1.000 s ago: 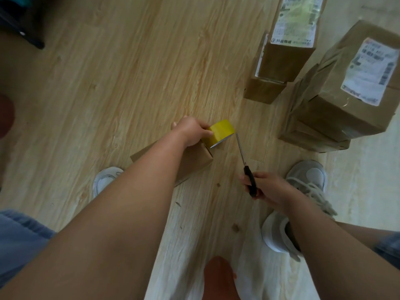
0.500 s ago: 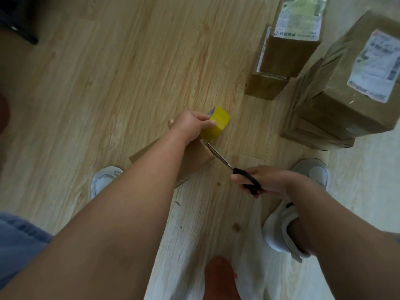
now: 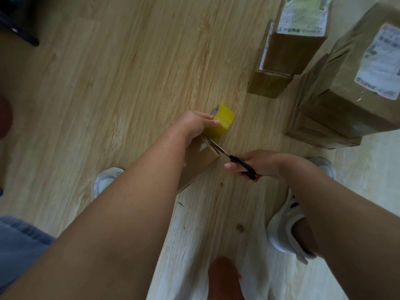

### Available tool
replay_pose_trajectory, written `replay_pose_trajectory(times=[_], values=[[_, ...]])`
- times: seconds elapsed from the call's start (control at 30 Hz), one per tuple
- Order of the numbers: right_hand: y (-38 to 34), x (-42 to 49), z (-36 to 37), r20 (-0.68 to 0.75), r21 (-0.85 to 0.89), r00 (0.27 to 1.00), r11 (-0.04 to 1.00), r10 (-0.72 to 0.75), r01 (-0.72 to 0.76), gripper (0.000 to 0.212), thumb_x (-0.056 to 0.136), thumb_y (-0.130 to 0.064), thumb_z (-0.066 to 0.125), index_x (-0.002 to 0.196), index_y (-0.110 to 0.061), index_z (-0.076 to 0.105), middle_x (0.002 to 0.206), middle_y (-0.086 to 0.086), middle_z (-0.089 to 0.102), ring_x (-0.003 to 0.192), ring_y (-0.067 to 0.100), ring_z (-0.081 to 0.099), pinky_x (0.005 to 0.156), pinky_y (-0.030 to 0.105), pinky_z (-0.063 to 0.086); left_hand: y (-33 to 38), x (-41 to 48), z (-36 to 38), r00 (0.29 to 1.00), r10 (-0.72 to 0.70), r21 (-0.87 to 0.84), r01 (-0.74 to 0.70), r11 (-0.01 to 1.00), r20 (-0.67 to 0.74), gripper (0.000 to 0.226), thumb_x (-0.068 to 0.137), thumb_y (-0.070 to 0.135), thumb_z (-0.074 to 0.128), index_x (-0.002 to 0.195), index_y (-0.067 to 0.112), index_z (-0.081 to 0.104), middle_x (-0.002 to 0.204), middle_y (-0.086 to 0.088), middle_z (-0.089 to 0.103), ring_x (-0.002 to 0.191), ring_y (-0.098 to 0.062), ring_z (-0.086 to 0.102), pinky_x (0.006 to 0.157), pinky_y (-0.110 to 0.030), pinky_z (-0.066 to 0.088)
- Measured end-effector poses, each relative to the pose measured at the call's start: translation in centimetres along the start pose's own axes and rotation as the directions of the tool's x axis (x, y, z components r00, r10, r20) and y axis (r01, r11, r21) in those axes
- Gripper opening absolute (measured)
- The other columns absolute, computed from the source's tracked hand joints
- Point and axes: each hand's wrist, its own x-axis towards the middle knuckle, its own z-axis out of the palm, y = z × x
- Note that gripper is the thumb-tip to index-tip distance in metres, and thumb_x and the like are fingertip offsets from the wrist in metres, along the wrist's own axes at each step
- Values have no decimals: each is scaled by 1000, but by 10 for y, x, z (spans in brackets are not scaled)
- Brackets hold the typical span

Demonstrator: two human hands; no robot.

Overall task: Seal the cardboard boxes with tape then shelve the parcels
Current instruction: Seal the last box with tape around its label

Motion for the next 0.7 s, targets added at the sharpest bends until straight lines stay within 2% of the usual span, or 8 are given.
replay_pose_trajectory(times=[0.07,0.13,0.23,0.33,0.4,0.47,0.57,0.7], values=[[-2,2,-2,-48,-13,999,1000,9,-9,56,81,-67,64,87,-12,61,75,4,56,70,16,52,71,29,47,2,-5,0,1000,5,-12,-5,1000,-7,38,81,26,80,118,22,71,118,-3,64,99,-16,54,67,-23,38],[-4,2,-2,-79,-14,997,1000,17,-18,57,82,-65,65,92,-9,65,76,4,57,71,17,55,73,29,48,1,-6,1,1000,-3,-11,3,1000,-5,38,82,26,79,119,23,71,121,-4,63,104,-17,54,77,-27,38],[-3,1,0,-140,-26,990,999,20,-24,53,81,-63,69,87,-11,68,70,1,60,65,15,57,69,25,48,1,-5,0,1000,2,-42,-2,999,3,39,82,26,79,119,23,71,122,-3,64,108,-18,54,86,-30,40],[1,1,4,-203,12,979,1000,16,-14,48,78,-59,76,79,-12,69,62,-1,60,59,13,56,63,23,46,-3,-3,2,1000,-7,-17,6,1000,-27,36,62,45,86,96,40,76,127,-3,62,126,-26,46,107,-42,37],[4,2,7,-228,48,974,999,13,-2,48,77,-58,77,80,-10,71,60,-1,60,57,13,56,62,25,46,-6,4,4,999,-28,-13,28,1000,-42,38,47,55,83,83,47,75,128,-3,62,131,-30,43,109,-47,35],[4,3,9,-245,55,969,998,22,-8,53,78,-58,76,85,-5,73,60,-1,60,56,13,55,63,26,46,2,-6,4,999,-16,-67,14,998,-33,40,60,50,85,98,41,76,128,2,60,126,-21,45,104,-37,35],[4,2,11,-264,69,964,997,43,-26,60,77,-59,77,93,-2,75,61,1,61,57,14,55,65,29,46,7,-10,-1,1000,10,-149,-11,989,-5,45,89,29,72,131,21,62,124,0,56,114,-11,42,89,-26,28],[-1,4,12,-217,31,972,996,86,-81,56,78,-66,70,74,-11,64,60,2,58,59,17,54,67,30,44,8,-14,-2,999,26,-189,-30,981,-23,47,90,27,71,134,17,60,140,-6,55,116,-10,43,90,-23,26]])
